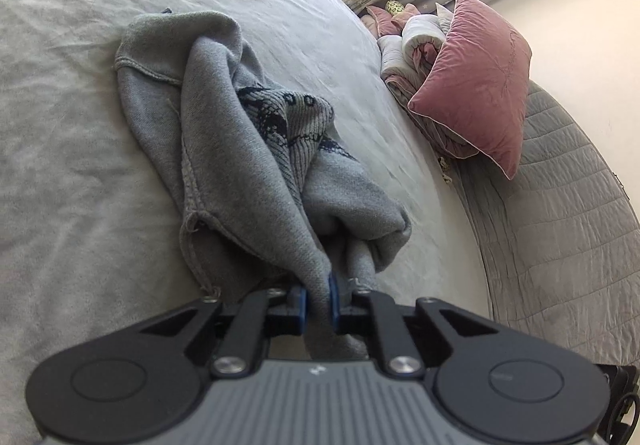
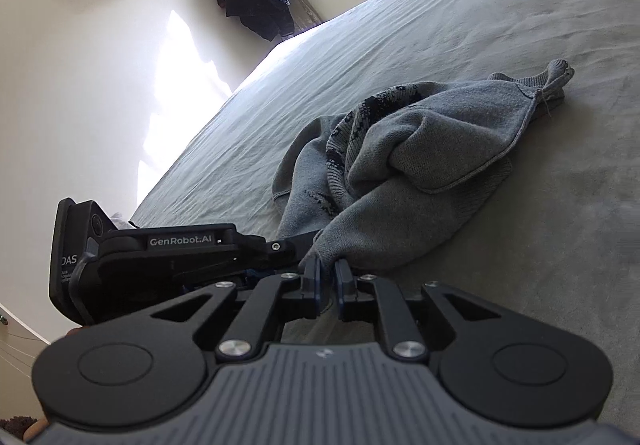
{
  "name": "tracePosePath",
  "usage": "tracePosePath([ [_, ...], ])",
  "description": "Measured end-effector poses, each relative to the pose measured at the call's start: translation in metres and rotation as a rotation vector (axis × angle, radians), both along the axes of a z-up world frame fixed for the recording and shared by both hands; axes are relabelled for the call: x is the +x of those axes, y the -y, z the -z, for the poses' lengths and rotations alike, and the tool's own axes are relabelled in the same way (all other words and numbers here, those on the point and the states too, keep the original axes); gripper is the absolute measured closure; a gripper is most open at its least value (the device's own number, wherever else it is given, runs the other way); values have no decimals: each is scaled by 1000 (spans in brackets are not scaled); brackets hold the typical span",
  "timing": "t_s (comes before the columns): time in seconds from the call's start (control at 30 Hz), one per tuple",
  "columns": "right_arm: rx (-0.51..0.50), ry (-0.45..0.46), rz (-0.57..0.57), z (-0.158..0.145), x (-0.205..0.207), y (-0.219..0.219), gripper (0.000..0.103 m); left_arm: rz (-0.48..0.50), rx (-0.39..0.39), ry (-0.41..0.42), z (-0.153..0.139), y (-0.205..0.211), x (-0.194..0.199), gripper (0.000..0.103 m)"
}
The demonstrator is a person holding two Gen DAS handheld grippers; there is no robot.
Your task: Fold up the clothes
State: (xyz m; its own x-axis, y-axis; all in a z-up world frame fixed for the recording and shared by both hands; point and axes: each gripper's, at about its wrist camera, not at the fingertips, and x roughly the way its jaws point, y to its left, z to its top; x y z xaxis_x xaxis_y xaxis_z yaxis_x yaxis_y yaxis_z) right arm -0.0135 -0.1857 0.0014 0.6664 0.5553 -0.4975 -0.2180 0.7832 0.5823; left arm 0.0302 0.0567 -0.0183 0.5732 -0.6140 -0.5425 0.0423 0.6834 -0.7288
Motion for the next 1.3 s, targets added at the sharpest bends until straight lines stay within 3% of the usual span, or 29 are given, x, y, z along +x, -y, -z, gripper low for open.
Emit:
tracePosePath([
  [0.07,-13,14,57,1,2,9,63,-3,18,17,-3,-2,0,92],
  [0.1,-24,20,88,3,4,13,59,-2,24,18,-3,-3,0,92],
  [0.23,-35,3,169,13,14,20,57,12,32,3,1,-5,0,90],
  [0.27,-35,-4,183,16,17,20,57,18,30,-4,2,-4,-1,85],
  [0.3,-35,-10,196,19,20,21,57,23,27,-10,4,-3,-1,71],
  [0.37,-37,-17,220,21,18,22,54,43,32,-11,6,1,-2,57],
  [0.7,-39,11,264,20,28,17,52,122,102,-1,13,29,-5,58],
  [0.73,-44,19,268,19,28,17,52,121,107,2,13,30,-5,59],
  [0.8,-50,34,275,18,29,18,59,118,115,10,12,30,-5,72],
  [0.9,-67,62,300,16,29,20,78,114,134,32,7,27,-5,87],
  [0.97,-82,81,317,14,30,21,90,106,153,66,1,24,-7,91],
  [1.13,-139,161,345,1,29,24,93,67,211,206,-24,10,-18,94],
  [1.3,-151,219,374,-14,32,33,93,17,208,300,-44,-9,-23,95],
])
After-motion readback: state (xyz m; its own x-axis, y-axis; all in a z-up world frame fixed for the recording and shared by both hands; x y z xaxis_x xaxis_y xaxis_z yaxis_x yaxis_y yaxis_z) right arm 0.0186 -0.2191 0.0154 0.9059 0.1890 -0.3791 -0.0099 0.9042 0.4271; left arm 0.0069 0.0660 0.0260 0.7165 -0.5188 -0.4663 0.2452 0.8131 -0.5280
